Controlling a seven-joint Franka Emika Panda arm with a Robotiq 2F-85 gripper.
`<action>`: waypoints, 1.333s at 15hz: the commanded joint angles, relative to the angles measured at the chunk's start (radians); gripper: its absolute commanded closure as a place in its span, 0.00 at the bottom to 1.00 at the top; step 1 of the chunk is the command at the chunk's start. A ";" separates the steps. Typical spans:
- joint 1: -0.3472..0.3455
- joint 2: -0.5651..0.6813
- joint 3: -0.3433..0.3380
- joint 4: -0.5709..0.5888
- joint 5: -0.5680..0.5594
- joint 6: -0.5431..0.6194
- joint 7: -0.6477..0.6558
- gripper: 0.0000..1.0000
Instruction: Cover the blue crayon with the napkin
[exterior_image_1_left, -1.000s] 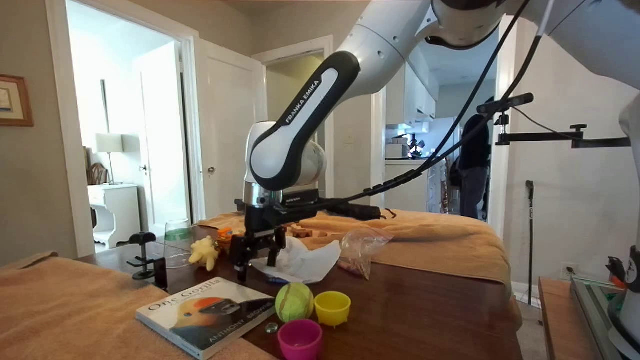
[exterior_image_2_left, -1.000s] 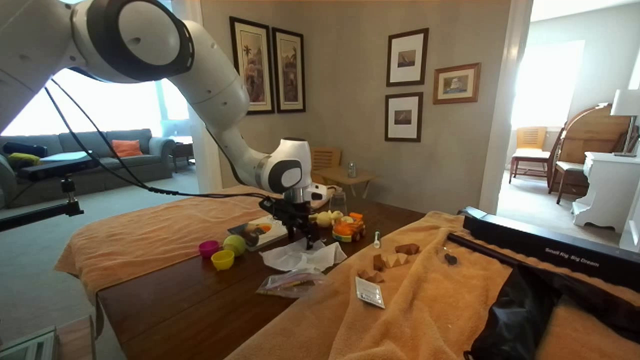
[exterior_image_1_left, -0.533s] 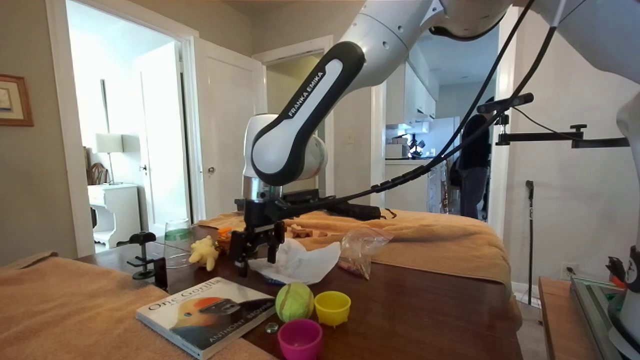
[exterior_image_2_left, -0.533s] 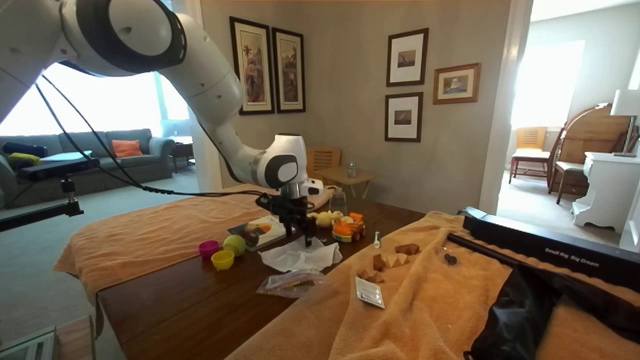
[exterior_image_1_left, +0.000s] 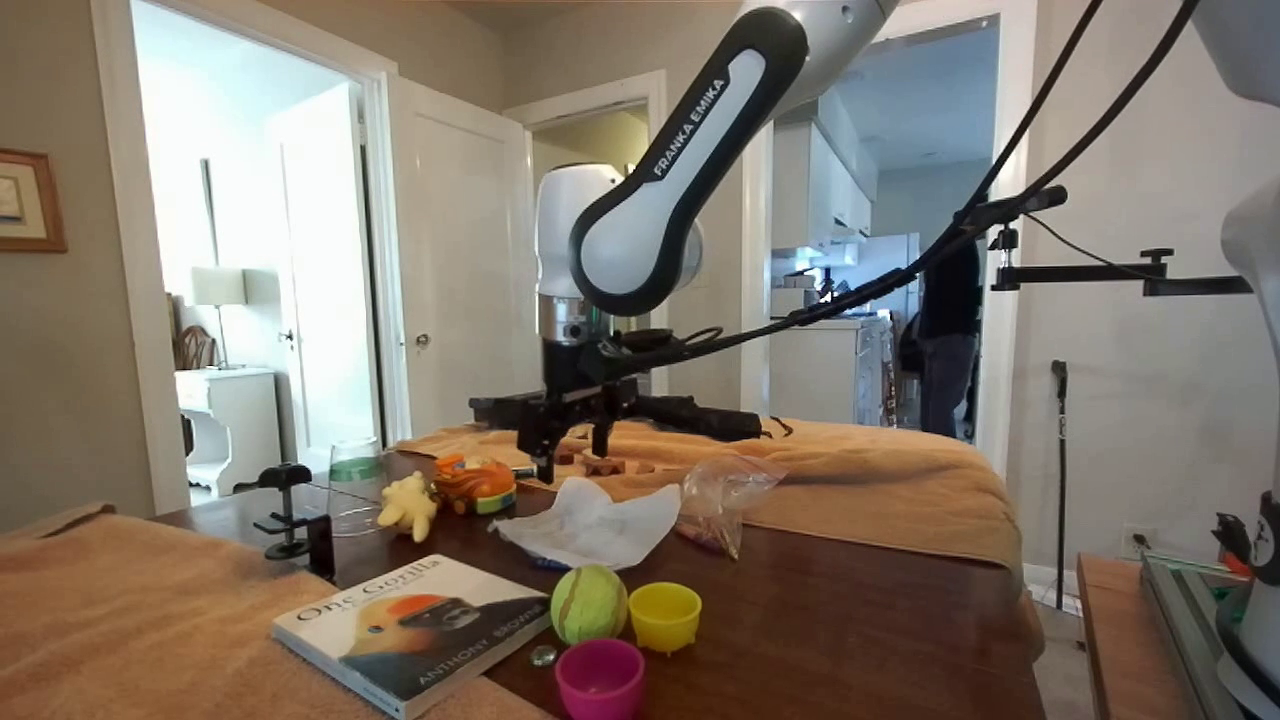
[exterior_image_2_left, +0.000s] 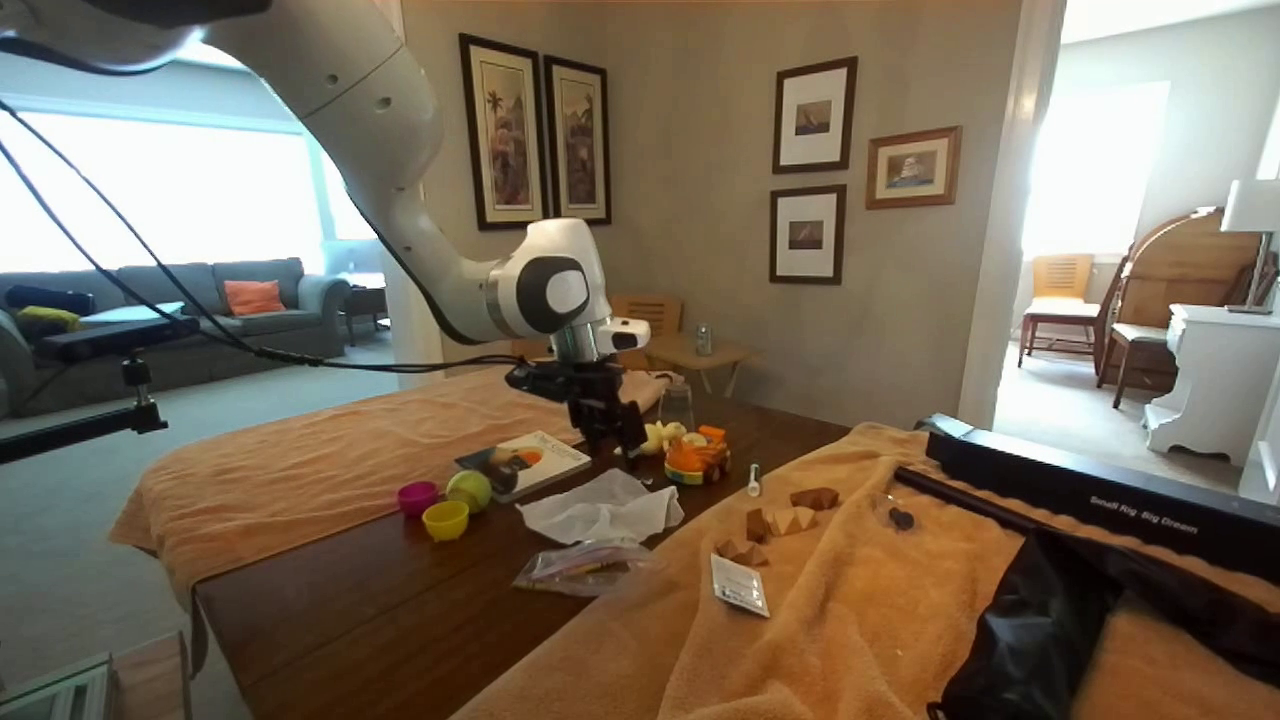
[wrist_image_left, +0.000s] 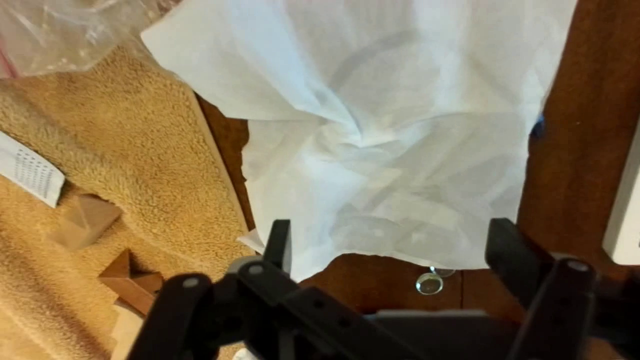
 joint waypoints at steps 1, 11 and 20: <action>-0.036 -0.059 0.026 -0.070 0.008 0.024 0.038 0.26; -0.056 -0.005 0.014 -0.042 0.031 0.097 0.181 0.98; -0.069 0.107 -0.006 0.024 0.062 0.187 0.266 1.00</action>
